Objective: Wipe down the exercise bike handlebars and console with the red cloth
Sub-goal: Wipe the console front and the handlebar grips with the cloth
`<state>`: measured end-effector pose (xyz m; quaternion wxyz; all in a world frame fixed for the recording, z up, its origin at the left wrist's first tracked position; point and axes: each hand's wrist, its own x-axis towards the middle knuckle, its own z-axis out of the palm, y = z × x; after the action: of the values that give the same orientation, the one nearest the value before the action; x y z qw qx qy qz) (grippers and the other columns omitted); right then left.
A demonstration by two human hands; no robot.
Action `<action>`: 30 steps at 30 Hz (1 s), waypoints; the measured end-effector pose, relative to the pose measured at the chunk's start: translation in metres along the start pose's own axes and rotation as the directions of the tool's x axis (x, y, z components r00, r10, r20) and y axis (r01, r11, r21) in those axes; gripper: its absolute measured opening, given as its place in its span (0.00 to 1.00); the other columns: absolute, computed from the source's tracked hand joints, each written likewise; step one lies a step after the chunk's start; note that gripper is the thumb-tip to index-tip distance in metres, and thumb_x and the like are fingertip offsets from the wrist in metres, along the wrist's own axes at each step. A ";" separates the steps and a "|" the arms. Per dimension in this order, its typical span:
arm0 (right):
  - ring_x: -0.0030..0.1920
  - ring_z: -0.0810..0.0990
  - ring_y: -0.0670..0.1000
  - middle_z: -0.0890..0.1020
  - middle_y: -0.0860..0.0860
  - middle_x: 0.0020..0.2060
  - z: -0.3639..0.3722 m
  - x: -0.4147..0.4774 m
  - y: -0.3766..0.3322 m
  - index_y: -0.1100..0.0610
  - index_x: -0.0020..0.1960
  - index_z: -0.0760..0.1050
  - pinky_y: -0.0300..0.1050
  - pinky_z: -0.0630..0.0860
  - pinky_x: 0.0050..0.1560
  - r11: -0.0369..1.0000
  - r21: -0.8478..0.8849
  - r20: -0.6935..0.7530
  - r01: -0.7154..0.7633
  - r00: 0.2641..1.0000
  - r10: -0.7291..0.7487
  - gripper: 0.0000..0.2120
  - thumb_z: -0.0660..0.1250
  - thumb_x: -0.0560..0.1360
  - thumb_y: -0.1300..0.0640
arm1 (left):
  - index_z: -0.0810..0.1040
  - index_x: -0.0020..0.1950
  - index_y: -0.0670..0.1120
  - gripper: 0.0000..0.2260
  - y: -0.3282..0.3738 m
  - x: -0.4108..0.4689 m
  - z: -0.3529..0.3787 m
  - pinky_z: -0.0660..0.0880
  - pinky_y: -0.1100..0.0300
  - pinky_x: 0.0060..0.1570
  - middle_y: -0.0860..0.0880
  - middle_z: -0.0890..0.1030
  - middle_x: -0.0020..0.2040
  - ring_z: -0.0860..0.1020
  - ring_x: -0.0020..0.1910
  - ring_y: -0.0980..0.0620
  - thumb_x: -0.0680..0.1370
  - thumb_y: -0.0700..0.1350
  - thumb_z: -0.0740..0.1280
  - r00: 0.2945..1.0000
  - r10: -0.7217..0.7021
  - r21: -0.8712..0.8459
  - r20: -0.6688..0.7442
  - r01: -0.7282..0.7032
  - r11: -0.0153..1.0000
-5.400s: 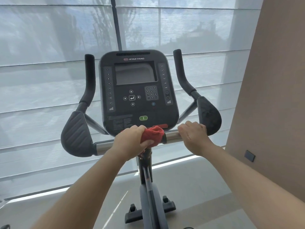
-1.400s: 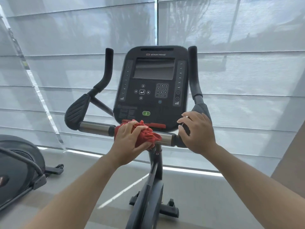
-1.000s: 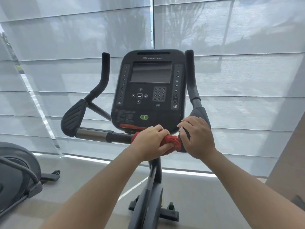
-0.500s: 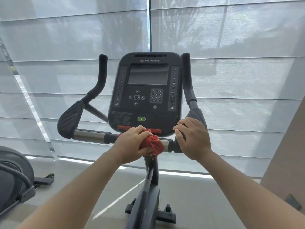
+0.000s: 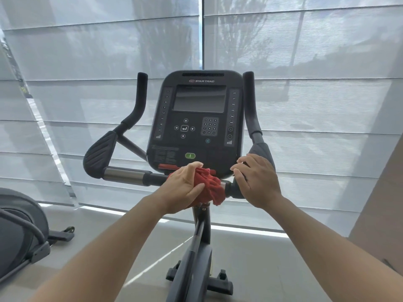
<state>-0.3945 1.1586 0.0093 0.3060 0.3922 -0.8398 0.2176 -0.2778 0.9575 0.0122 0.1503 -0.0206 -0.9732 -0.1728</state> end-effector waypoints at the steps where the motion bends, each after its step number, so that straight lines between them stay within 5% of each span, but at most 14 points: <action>1: 0.57 0.73 0.52 0.79 0.48 0.48 0.000 0.000 0.000 0.52 0.46 0.80 0.49 0.66 0.61 1.000 0.001 -0.008 0.002 1.000 -0.002 0.23 0.47 0.76 0.47 | 0.59 0.68 0.47 0.19 0.000 -0.001 0.000 0.56 0.49 0.73 0.47 0.61 0.73 0.59 0.73 0.47 0.80 0.53 0.57 1.000 -0.014 0.033 -0.018 0.015 0.999; 4: 0.56 0.74 0.52 0.79 0.48 0.46 0.002 0.000 0.001 0.52 0.45 0.80 0.48 0.67 0.60 1.000 0.007 -0.036 0.008 0.999 -0.008 0.21 0.48 0.76 0.48 | 0.67 0.65 0.47 0.18 0.003 -0.006 0.010 0.54 0.50 0.73 0.45 0.57 0.73 0.56 0.73 0.46 0.79 0.54 0.59 0.978 -0.057 0.172 -0.203 0.092 0.981; 7: 0.55 0.75 0.52 0.80 0.48 0.46 0.004 0.000 0.002 0.51 0.45 0.80 0.49 0.67 0.60 1.000 0.022 -0.064 0.011 0.998 -0.009 0.20 0.49 0.76 0.48 | 0.69 0.68 0.50 0.20 0.017 -0.016 0.026 0.61 0.50 0.70 0.46 0.65 0.69 0.63 0.68 0.47 0.78 0.56 0.59 0.905 -0.174 0.118 -0.388 0.236 0.965; 11: 0.57 0.75 0.52 0.80 0.48 0.46 0.006 0.001 0.002 0.51 0.44 0.80 0.50 0.68 0.61 0.999 0.032 -0.085 0.006 0.996 -0.003 0.19 0.52 0.75 0.47 | 0.70 0.67 0.50 0.18 0.023 -0.007 0.034 0.61 0.52 0.69 0.49 0.73 0.65 0.68 0.64 0.48 0.80 0.55 0.55 0.924 -0.129 0.162 -0.360 0.198 0.967; 17: 0.56 0.76 0.52 0.81 0.47 0.46 0.004 0.001 0.005 0.52 0.45 0.80 0.50 0.69 0.60 0.998 0.063 -0.105 0.012 0.994 -0.005 0.19 0.51 0.75 0.48 | 0.71 0.63 0.52 0.18 0.046 0.020 0.031 0.71 0.57 0.54 0.53 0.77 0.57 0.75 0.52 0.52 0.80 0.58 0.51 0.975 0.032 0.279 -0.221 0.032 0.960; 23: 0.57 0.75 0.53 0.81 0.48 0.47 0.002 0.001 0.003 0.53 0.45 0.80 0.51 0.68 0.61 0.997 0.074 -0.074 0.012 0.997 -0.007 0.22 0.48 0.76 0.48 | 0.67 0.68 0.52 0.20 0.028 0.001 0.028 0.64 0.54 0.65 0.53 0.71 0.66 0.69 0.63 0.51 0.77 0.54 0.56 0.973 0.139 0.238 -0.184 -0.093 0.967; 30: 0.58 0.74 0.52 0.81 0.47 0.47 0.004 0.001 0.006 0.51 0.45 0.80 0.50 0.68 0.61 0.998 0.059 -0.071 0.007 0.997 -0.003 0.22 0.48 0.76 0.48 | 0.64 0.70 0.52 0.21 -0.012 -0.017 0.011 0.60 0.49 0.70 0.52 0.67 0.68 0.65 0.68 0.49 0.78 0.49 0.62 0.982 0.071 0.218 -0.175 -0.032 0.975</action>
<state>-0.4009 1.1588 0.0062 0.3243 0.3951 -0.8207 0.2552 -0.2659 0.9503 -0.0066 0.2445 -0.0139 -0.9674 -0.0641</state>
